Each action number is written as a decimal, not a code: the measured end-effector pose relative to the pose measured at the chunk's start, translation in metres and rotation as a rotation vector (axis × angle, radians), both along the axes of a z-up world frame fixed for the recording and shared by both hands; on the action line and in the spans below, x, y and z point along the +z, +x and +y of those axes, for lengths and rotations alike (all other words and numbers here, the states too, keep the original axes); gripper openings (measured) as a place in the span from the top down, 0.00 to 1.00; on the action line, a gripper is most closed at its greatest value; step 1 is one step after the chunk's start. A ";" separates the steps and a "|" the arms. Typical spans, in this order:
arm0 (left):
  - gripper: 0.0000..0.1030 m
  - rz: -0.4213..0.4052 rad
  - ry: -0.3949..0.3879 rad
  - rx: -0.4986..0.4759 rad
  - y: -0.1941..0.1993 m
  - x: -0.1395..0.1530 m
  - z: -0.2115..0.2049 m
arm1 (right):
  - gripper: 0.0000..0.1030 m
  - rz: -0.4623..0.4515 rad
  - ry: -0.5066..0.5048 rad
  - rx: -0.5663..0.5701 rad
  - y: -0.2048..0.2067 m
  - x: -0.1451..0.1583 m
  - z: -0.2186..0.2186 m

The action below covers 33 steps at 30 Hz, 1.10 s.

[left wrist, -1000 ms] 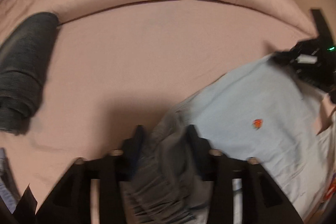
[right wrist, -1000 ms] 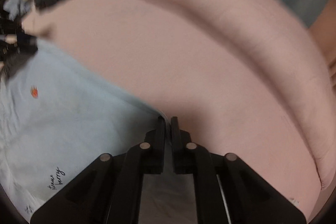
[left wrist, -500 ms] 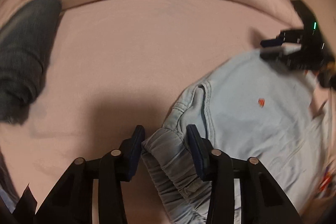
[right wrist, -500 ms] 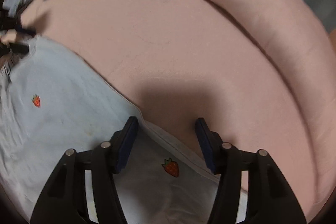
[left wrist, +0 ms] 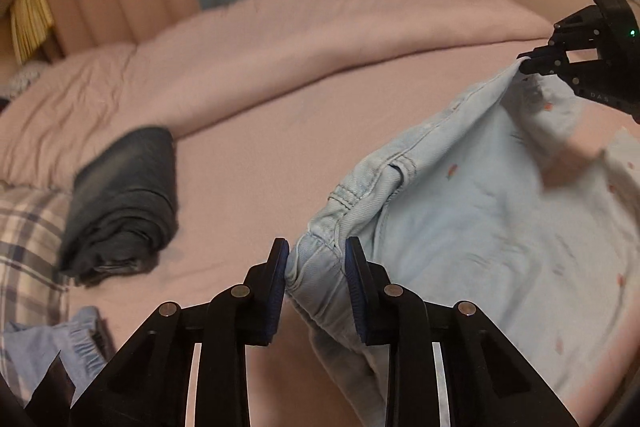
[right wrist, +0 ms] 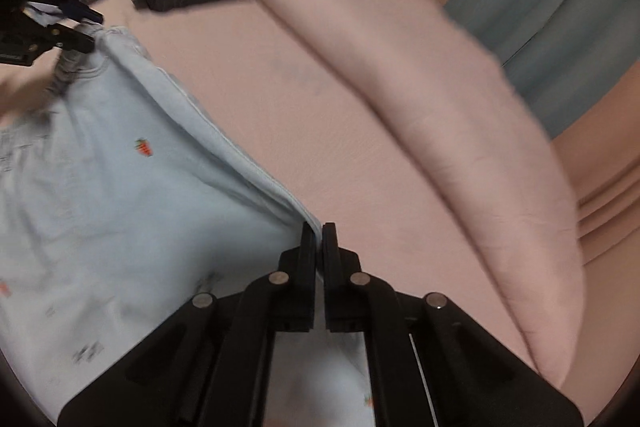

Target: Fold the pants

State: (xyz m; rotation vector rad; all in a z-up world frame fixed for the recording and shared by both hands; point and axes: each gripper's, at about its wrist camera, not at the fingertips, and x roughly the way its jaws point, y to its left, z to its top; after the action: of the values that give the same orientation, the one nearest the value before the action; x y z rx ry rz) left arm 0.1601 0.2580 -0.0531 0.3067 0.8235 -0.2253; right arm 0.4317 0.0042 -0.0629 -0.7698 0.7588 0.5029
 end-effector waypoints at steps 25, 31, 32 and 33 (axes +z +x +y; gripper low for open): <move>0.79 -0.001 -0.058 0.060 -0.132 -0.051 -0.013 | 0.97 0.031 -0.076 0.160 -0.334 -0.074 -0.019; 0.77 0.080 0.052 0.103 -0.142 -0.093 -0.023 | 0.93 0.109 -0.157 0.206 -0.371 -0.123 -0.011; 0.77 0.086 0.047 0.111 -0.142 -0.093 -0.022 | 0.93 0.097 -0.162 0.201 -0.370 -0.124 -0.010; 0.76 0.087 0.026 0.125 -0.142 -0.091 -0.019 | 0.92 0.089 -0.142 0.187 -0.367 -0.125 -0.009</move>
State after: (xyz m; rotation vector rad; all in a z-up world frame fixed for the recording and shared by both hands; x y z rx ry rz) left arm 0.0177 0.2393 -0.1438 0.2706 0.9291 -0.1115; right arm 0.0649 -0.0053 -0.1880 -0.9611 0.8155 0.6605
